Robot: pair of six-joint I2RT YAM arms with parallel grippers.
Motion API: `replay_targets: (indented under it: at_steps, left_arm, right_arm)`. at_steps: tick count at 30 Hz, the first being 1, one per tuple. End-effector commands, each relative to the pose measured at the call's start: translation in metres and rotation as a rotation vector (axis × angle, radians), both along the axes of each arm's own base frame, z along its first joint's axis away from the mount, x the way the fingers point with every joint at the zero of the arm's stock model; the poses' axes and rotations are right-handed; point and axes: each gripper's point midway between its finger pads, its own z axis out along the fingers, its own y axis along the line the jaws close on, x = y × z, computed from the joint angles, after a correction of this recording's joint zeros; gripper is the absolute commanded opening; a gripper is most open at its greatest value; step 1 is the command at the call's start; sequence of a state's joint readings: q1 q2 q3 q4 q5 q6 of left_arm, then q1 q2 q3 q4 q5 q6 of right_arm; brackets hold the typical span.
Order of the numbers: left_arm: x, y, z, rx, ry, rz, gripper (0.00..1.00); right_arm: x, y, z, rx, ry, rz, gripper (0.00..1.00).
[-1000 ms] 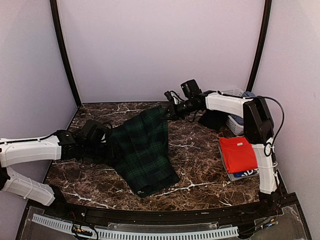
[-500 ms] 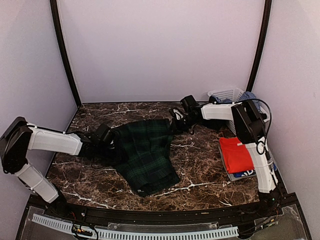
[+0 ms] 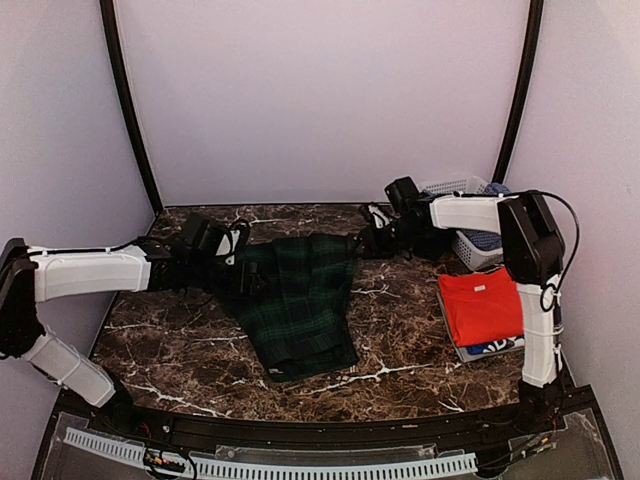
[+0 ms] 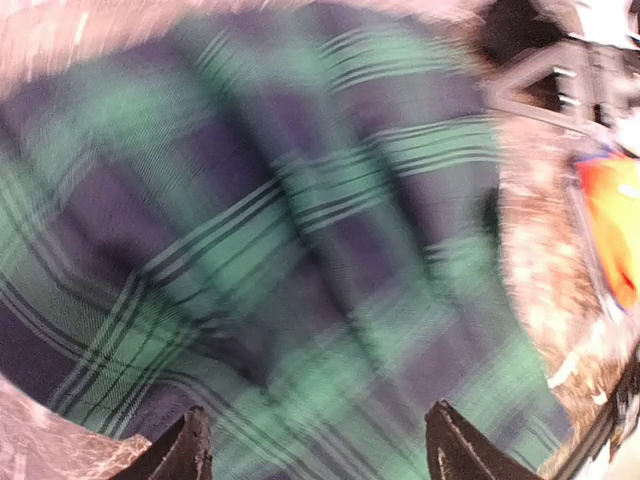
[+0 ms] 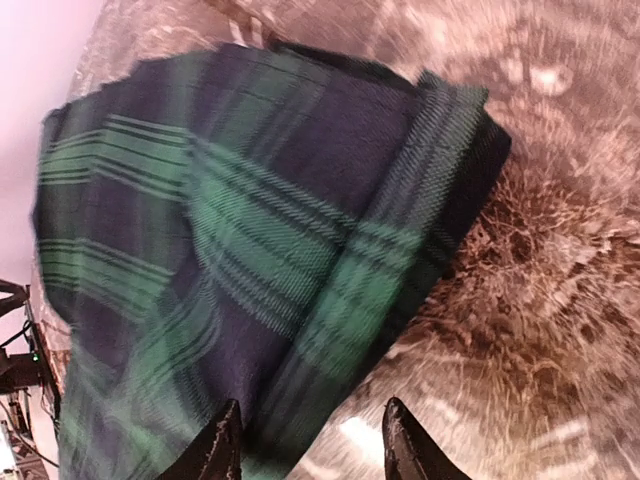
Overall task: Fold and stack the mixed laundry pile
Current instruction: Adjust the rectangle-folded skirt at the center of the board, then pick up the rectangle-folded skirt from the center of the board.
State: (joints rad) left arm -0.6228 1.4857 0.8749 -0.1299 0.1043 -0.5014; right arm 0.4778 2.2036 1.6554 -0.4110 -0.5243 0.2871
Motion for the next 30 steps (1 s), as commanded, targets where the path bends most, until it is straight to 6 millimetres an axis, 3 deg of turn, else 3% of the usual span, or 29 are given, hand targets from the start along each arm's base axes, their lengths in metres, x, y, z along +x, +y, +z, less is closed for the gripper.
replay_targets:
  at_steps: [1, 6, 11, 13, 16, 18, 21, 22, 28, 30]
  left_arm:
    - [-0.029, -0.005, 0.05, 0.031, -0.166, -0.152, 0.73]
    - [-0.064, -0.026, 0.037, 0.008, -0.12, -0.247, 0.66]
    - [-0.105, -0.065, 0.005, -0.047, -0.034, -0.376, 0.47]
    - [-0.115, -0.076, -0.011, -0.029, 0.002, -0.406, 0.4]
    - [-0.124, -0.082, -0.04, 0.043, 0.054, -0.432, 0.34]
    - [-0.126, -0.082, -0.048, 0.082, 0.066, -0.441, 0.3]
    - [-0.128, -0.081, -0.048, 0.102, 0.053, -0.459, 0.27]
    - [-0.125, -0.08, -0.042, 0.107, 0.027, -0.451, 0.29]
    - [-0.119, -0.077, -0.003, 0.255, -0.315, -0.481, 0.8]
    - [-0.125, -0.084, 0.001, 0.315, -0.4, -0.533, 0.84]
  right_arm:
    - [-0.009, 0.006, 0.08, 0.078, -0.141, 0.048, 0.45]
    - [-0.049, 0.04, 0.116, 0.162, -0.15, 0.169, 0.45]
    - [-0.108, 0.089, 0.115, 0.277, -0.057, 0.333, 0.39]
    - [-0.128, 0.105, 0.097, 0.298, 0.01, 0.394, 0.33]
    - [-0.154, 0.117, 0.064, 0.301, 0.098, 0.455, 0.14]
    - [-0.166, 0.116, 0.04, 0.278, 0.145, 0.465, 0.05]
    - [-0.182, 0.108, 0.01, 0.252, 0.206, 0.475, 0.0]
    - [-0.186, 0.104, 0.001, 0.235, 0.219, 0.474, 0.0]
    - [-0.2, 0.078, -0.049, 0.111, 0.254, 0.448, 0.0]
    - [-0.202, 0.07, -0.059, 0.073, 0.25, 0.438, 0.0]
